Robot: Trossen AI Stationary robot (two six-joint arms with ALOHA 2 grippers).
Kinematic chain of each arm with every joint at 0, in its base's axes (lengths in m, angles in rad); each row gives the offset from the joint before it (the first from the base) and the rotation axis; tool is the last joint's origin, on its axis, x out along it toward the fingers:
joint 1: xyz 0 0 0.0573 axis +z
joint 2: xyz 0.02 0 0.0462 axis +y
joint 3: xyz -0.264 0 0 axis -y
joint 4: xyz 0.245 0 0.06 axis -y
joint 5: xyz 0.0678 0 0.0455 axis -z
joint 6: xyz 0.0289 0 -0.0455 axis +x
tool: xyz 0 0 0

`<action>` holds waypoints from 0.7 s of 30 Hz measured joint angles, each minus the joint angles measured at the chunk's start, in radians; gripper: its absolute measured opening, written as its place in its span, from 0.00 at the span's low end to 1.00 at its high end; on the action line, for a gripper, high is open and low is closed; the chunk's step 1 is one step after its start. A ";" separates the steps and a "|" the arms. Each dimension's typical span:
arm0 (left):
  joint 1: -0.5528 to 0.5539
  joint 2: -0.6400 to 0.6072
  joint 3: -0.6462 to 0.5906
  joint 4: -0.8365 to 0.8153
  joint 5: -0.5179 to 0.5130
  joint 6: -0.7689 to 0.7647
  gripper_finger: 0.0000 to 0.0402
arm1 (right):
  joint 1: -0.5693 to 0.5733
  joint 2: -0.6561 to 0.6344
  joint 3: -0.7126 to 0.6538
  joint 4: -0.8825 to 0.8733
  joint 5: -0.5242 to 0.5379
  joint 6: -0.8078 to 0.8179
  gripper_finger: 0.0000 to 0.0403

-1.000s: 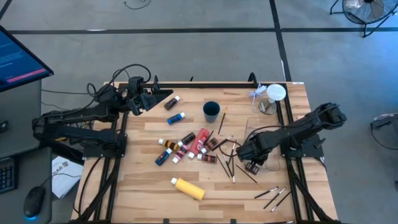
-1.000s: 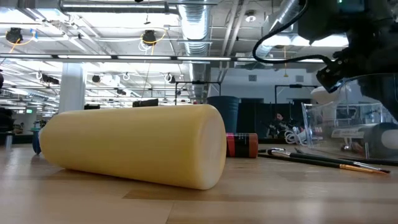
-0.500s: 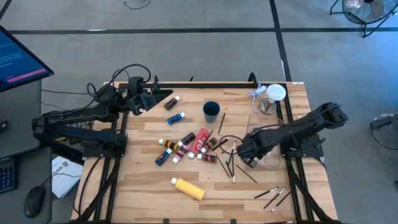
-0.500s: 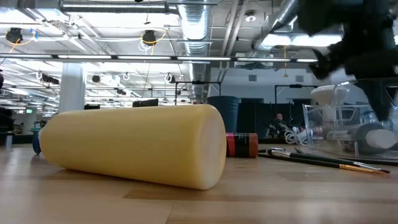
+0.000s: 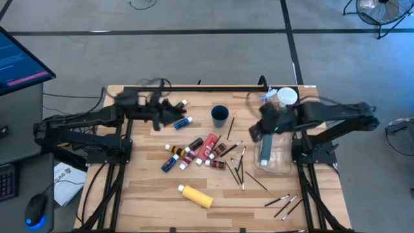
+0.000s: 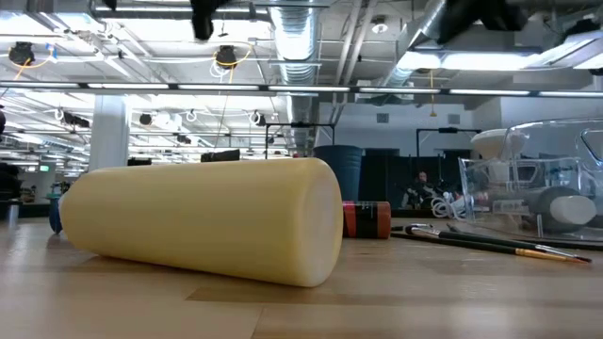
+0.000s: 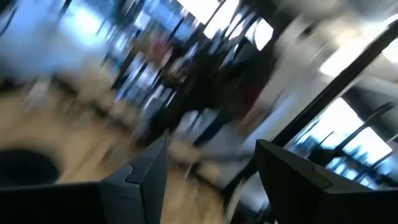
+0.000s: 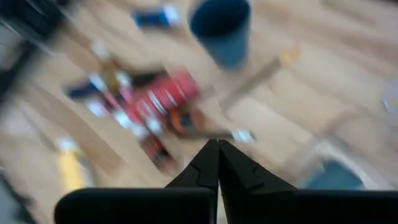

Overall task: Pick & Place Paint Supplies
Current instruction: Put the large red paint bottle into the transparent bin

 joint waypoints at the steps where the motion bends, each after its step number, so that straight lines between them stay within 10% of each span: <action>1: -0.007 0.009 0.000 -0.073 -0.001 0.010 0.48 | -0.012 -0.017 0.012 0.038 0.000 -0.020 0.00; 21: -0.281 0.481 0.172 -0.318 -0.171 -0.135 0.37 | -0.025 -0.131 0.024 0.139 -0.200 -0.021 0.26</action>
